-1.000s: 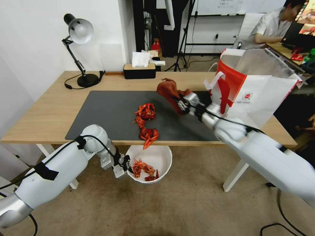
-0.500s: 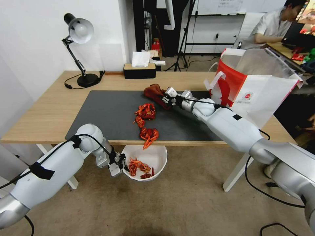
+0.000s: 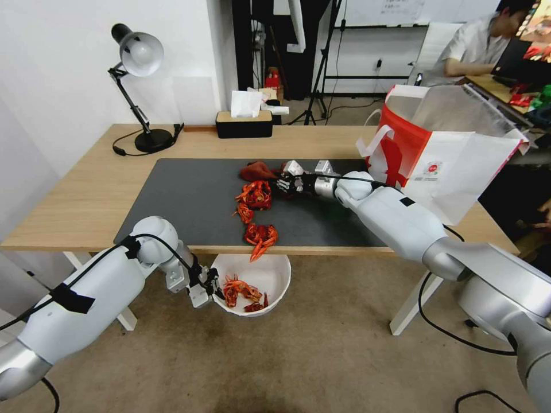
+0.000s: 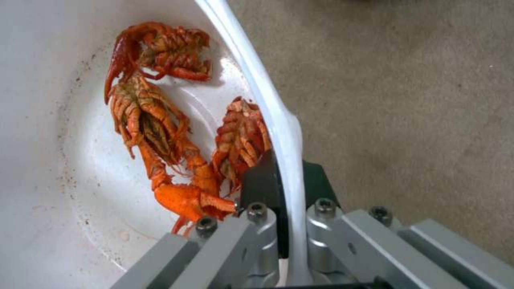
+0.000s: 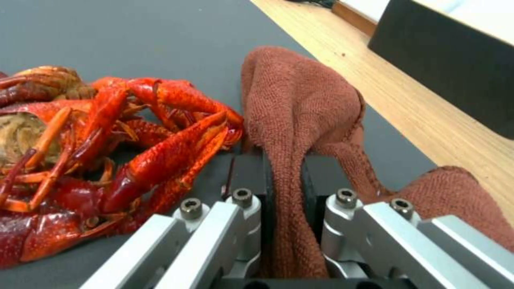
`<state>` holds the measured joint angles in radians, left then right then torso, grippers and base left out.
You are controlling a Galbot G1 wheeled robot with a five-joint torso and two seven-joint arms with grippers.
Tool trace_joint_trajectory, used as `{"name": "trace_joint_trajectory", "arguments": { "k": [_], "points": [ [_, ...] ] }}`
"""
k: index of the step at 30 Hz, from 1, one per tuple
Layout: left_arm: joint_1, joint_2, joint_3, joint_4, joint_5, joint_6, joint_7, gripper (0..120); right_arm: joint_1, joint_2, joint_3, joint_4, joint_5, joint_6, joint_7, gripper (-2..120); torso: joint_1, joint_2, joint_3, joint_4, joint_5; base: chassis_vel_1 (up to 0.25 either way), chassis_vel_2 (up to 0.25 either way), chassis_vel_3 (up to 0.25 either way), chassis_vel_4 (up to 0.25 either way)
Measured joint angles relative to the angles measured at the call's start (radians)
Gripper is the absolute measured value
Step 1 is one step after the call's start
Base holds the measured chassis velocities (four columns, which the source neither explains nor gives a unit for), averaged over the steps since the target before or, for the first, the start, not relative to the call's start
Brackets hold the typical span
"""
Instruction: Sweep shrimp from table into container with towel, then put container into takeout bag.
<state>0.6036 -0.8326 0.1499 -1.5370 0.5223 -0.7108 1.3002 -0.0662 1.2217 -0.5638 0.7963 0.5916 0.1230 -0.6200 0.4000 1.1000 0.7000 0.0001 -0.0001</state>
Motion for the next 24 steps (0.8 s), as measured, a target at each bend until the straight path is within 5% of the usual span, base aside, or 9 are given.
{"name": "trace_joint_trajectory", "arguments": {
  "k": [24],
  "points": [
    [0.007,-0.004,-0.012,0.000,0.000,-0.004,-0.003,0,-0.007,0.008,0.003,-0.032,0.038,0.075,-0.137,8,0.000,0.000,0.000,0.0000,0.0001,0.000,0.000,0.000,0.000]
  ]
}}
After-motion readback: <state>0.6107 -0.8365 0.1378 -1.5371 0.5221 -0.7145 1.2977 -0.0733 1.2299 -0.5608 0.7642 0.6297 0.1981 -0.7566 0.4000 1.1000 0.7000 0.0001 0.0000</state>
